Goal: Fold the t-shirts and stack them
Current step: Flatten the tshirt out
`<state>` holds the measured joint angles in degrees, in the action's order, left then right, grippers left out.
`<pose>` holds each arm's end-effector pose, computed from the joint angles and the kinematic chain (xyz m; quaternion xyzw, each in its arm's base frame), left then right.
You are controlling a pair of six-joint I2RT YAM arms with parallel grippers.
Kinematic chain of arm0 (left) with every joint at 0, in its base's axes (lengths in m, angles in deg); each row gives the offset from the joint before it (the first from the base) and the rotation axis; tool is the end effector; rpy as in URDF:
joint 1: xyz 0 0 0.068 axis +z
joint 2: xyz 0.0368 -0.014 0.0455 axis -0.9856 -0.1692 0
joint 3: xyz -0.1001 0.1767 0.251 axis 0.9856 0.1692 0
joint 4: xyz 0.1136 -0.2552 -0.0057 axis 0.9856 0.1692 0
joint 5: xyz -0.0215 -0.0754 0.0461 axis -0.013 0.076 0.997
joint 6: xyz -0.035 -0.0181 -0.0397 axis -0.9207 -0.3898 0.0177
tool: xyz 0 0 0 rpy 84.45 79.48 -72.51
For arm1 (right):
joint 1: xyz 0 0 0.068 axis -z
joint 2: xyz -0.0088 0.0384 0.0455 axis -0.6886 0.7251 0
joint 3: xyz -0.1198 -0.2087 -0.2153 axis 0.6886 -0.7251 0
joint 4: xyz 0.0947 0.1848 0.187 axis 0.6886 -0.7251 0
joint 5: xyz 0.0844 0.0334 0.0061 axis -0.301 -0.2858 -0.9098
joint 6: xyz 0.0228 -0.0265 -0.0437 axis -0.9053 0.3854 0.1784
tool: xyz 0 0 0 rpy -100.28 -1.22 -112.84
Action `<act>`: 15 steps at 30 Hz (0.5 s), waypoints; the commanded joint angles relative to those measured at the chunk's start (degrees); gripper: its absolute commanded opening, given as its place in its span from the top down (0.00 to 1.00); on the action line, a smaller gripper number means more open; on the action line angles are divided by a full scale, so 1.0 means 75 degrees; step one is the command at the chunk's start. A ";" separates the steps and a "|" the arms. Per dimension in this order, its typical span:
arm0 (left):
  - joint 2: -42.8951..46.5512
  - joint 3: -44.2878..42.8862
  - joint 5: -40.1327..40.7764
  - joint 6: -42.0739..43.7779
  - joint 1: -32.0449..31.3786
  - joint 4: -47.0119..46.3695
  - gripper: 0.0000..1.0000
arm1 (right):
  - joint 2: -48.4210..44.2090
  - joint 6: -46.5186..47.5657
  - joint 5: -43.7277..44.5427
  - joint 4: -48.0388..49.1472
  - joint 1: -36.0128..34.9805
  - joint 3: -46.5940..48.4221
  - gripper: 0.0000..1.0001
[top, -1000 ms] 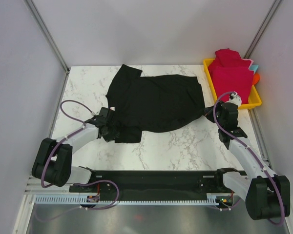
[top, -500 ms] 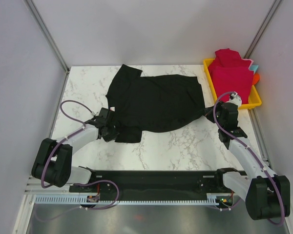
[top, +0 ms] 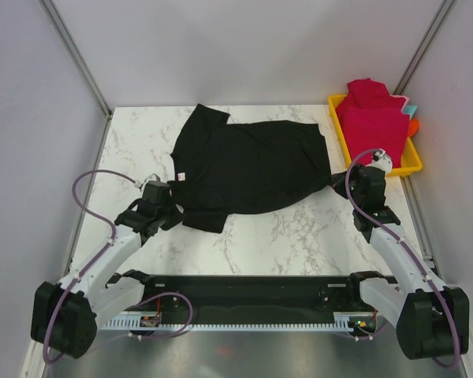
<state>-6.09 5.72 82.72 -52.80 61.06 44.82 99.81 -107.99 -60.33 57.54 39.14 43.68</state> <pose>0.1801 -0.0585 0.2336 -0.2404 0.9139 -0.1344 0.2982 0.2148 0.0135 0.2748 0.2684 0.7897 0.1757 0.5229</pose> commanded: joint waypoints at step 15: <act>0.3539 -0.0756 0.0249 -0.0802 -0.0018 0.2703 0.98 | -0.0679 0.0097 -0.0021 -0.0472 -0.0025 -0.0673 1.00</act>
<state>17.28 3.58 82.74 -56.67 60.99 60.80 96.33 -108.01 -59.74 55.55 39.14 39.55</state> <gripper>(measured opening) 0.025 0.007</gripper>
